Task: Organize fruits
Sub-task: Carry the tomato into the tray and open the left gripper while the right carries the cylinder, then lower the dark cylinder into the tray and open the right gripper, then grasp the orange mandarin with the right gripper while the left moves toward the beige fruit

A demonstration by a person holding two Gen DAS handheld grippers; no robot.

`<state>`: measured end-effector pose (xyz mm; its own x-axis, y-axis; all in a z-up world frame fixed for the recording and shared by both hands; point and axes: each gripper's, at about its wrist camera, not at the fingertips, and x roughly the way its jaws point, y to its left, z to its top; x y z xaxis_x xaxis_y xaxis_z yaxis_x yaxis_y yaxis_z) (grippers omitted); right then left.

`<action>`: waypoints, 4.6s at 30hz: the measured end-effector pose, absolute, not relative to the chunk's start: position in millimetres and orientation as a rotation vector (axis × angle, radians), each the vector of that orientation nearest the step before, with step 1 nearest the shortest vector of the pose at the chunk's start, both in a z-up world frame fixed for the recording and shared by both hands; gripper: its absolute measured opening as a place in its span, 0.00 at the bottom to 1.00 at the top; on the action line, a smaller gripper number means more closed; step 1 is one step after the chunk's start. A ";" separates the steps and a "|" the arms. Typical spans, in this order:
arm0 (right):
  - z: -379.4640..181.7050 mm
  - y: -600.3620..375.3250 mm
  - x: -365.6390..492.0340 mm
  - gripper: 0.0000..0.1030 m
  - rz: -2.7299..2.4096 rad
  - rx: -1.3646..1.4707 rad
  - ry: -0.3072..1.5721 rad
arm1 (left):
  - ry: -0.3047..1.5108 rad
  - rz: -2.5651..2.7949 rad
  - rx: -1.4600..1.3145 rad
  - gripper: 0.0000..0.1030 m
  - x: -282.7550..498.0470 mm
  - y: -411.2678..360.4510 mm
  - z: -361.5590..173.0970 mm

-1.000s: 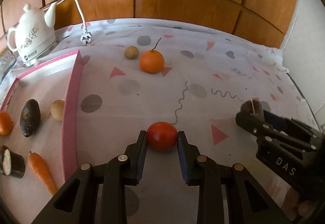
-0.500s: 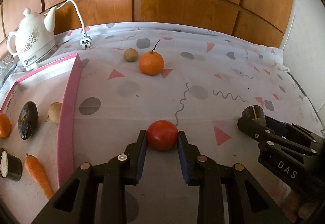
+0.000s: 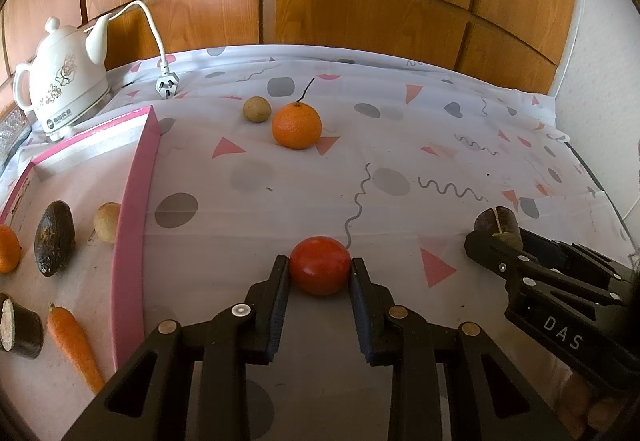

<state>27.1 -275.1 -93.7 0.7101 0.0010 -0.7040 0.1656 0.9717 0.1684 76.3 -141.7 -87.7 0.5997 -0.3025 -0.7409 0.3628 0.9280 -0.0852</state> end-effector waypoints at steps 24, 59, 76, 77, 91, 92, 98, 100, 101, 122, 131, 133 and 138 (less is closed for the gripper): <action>-91.7 -258.5 32.6 0.42 -0.136 0.109 0.813 | 0.852 -0.195 -0.116 0.28 71.7 -10.5 -34.9; -37.0 -52.5 60.3 0.43 0.515 0.005 0.828 | 0.815 0.065 -0.230 0.49 76.6 89.0 -33.0; -39.7 -61.9 49.8 0.49 0.473 0.079 0.819 | 0.786 0.044 -0.196 0.49 52.8 78.3 -24.2; -39.7 -64.6 49.5 0.49 0.465 0.085 0.818 | 0.786 0.038 -0.192 0.49 51.9 75.8 -23.9; -39.9 -101.6 48.1 0.49 0.364 0.144 0.797 | 0.794 -0.022 -0.147 0.49 47.1 48.3 -22.5; -40.0 -103.6 48.3 0.49 0.357 0.146 0.796 | 0.795 -0.028 -0.145 0.49 46.9 46.0 -22.4; -41.5 -118.8 50.7 0.49 0.310 0.162 0.792 | 0.803 -0.051 -0.123 0.49 47.4 34.9 -23.4; -42.5 -124.3 52.5 0.49 0.293 0.167 0.793 | 0.808 -0.058 -0.116 0.49 48.2 31.8 -24.4; -42.8 -126.7 53.1 0.49 0.286 0.170 0.792 | 0.810 -0.062 -0.114 0.49 48.9 30.3 -24.5; -54.7 -185.9 83.0 0.49 0.124 0.194 0.793 | 0.834 -0.138 -0.064 0.49 63.0 -6.7 -27.5; -59.1 -195.5 102.6 0.49 0.094 0.189 0.794 | 0.850 -0.169 -0.059 0.49 72.4 -20.6 -30.8; -59.3 -197.5 108.0 0.49 0.087 0.187 0.793 | 0.851 -0.176 -0.060 0.49 74.1 -23.1 -30.8; -57.9 -203.6 121.5 0.52 0.073 0.194 0.781 | 0.845 -0.188 -0.065 0.49 80.9 -28.4 -28.1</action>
